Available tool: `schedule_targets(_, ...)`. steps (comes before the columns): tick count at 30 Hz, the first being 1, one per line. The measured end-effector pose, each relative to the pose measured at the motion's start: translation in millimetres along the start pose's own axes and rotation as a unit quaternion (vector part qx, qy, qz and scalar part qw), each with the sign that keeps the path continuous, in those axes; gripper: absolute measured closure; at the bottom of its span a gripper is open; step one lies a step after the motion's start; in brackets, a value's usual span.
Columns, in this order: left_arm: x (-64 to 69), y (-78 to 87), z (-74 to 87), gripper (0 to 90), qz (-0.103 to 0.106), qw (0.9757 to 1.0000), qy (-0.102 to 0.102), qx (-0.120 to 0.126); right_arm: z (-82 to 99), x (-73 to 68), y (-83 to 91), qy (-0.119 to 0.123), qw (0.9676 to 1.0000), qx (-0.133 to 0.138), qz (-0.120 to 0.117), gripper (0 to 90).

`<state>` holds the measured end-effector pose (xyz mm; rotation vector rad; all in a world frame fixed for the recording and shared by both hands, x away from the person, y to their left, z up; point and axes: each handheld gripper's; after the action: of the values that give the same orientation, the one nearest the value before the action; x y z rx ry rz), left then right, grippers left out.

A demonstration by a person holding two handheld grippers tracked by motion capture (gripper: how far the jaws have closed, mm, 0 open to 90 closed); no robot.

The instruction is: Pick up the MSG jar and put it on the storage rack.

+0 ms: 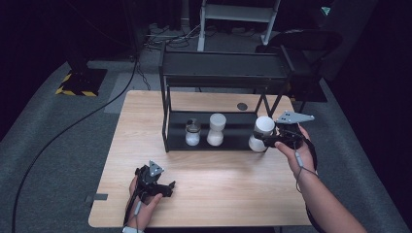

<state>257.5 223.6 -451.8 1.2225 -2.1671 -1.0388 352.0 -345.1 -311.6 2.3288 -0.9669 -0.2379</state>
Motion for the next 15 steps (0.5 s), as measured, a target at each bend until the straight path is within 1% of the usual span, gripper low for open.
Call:
schedule_targets(3,0.0,0.0,0.0,0.3,0.0,1.0,0.0,0.0,-2.8,1.8,-6.0,-0.005,1.0,0.0,0.0,32.9)
schedule_targets(7,0.1,0.0,0.0,0.3,0.0,1.0,0.0,0.0,-6.1,2.8,-13.2,-0.003,1.0,0.0,-0.001,32.9)
schedule_targets(15,0.7,0.0,0.0,0.3,-0.001,1.0,0.001,0.0,-8.6,8.6,-31.9,-0.008,1.0,0.001,-0.004,32.8)
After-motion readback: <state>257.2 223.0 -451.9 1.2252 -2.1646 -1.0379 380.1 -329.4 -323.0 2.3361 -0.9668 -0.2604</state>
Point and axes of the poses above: each handheld gripper's, and its own axes: y roughly backward along the jaws, z roughly out of its underside, x roughly to its right, and after that the axes turned 5 degrees about -x, right-handed
